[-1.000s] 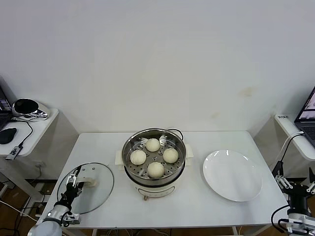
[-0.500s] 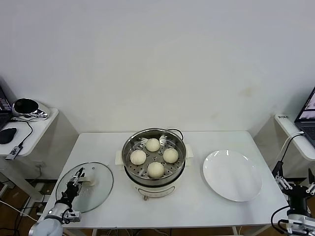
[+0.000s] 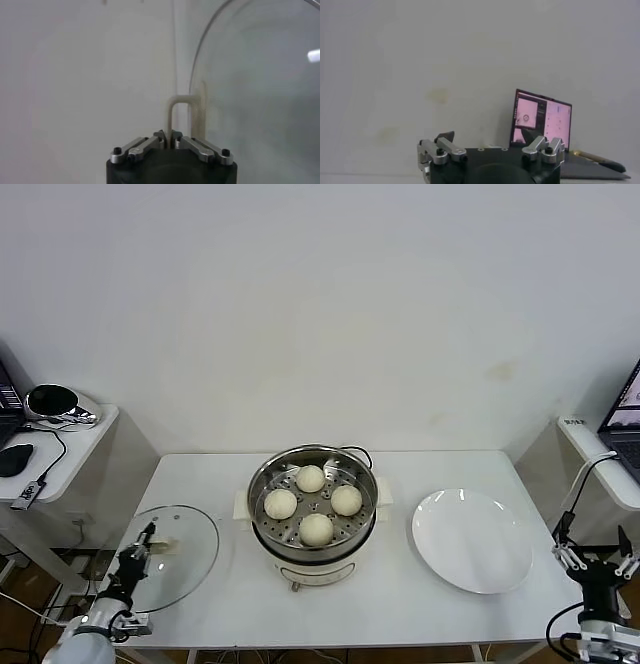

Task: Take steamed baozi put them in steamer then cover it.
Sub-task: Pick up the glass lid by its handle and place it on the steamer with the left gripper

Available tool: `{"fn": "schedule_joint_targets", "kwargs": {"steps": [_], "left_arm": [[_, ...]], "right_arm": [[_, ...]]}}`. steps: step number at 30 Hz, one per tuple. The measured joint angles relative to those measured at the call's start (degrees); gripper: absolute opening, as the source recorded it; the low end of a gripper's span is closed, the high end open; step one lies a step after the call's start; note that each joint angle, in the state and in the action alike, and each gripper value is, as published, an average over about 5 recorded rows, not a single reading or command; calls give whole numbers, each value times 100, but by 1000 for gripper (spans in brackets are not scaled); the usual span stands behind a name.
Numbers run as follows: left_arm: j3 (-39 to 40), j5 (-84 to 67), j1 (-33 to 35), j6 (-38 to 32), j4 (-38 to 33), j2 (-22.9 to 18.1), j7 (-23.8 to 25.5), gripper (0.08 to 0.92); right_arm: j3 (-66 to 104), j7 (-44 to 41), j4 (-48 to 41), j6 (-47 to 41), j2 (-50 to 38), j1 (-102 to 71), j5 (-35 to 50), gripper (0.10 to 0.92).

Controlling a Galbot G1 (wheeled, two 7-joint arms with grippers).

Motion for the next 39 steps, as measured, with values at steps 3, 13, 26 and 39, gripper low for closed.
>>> {"fn": "schedule_joint_targets", "kwargs": {"steps": [3, 13, 26, 39], "left_arm": [[-233, -195, 288, 341, -492, 56, 119, 137], [-619, -829, 742, 1622, -2212, 399, 779, 137], [1390, -912, -608, 3142, -3048, 950, 1444, 137], [3694, -181, -2627, 4213, -2734, 336, 2405, 137]], "right_arm": [[-56, 5, 35, -23, 7, -37, -24, 823], [-242, -6, 185, -83, 78, -160, -164, 823], [-493, 95, 376, -192, 322, -256, -674, 823], [-691, 155, 335, -289, 543, -178, -1170, 823]]}}
